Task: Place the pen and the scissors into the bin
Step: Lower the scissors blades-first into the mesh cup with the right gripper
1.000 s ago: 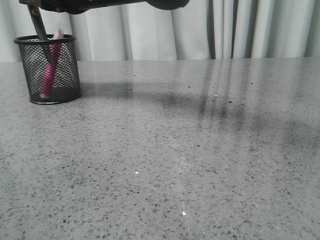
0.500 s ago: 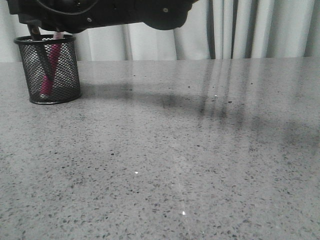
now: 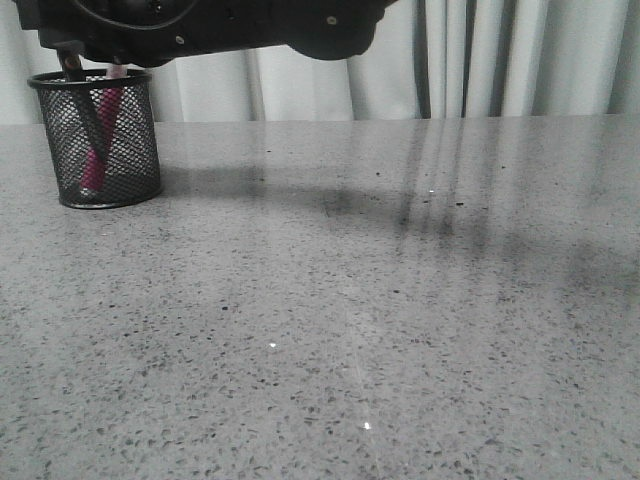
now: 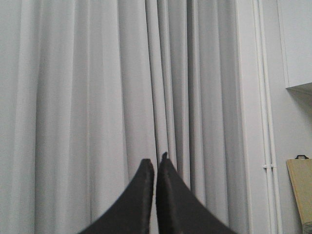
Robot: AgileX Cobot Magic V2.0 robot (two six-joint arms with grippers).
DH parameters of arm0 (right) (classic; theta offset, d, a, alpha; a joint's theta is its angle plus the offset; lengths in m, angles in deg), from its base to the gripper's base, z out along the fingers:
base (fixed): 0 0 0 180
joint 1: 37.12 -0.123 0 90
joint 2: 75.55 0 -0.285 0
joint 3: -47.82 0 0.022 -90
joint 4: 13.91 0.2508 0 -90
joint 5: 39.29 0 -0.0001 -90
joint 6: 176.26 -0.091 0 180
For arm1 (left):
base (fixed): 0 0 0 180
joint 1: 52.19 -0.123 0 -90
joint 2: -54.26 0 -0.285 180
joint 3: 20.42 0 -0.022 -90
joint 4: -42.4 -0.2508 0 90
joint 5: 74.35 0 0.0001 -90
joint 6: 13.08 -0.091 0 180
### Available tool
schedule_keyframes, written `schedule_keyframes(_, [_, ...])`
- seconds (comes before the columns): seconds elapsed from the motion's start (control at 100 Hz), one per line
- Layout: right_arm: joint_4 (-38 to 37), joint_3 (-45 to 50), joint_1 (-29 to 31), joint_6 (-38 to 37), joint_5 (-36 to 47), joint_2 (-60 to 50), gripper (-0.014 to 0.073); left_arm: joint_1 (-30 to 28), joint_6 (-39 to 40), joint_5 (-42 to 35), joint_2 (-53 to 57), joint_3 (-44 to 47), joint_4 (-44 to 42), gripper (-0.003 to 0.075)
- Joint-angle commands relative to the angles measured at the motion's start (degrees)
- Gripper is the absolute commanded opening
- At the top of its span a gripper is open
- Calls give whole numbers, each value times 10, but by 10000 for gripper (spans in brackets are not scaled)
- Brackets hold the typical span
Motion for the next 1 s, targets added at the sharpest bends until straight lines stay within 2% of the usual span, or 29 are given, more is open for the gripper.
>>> schedule_keyframes(0.0, [9,-18,4,1,37,-37,-69,4,-2,-3,-7,-13,-2,-19])
schedule_keyframes(0.66, [-3,-18,23,1,42,-37,-60,4,-2,-8,-7,-13,-30,-19])
schedule_keyframes(0.76, [-6,-12,23,1,43,-37,-15,4,-2,-8,-7,-13,-31,-19])
schedule_keyframes(0.99, [-6,16,23,-2,58,-37,162,4,-2,-8,-7,-13,-33,-19])
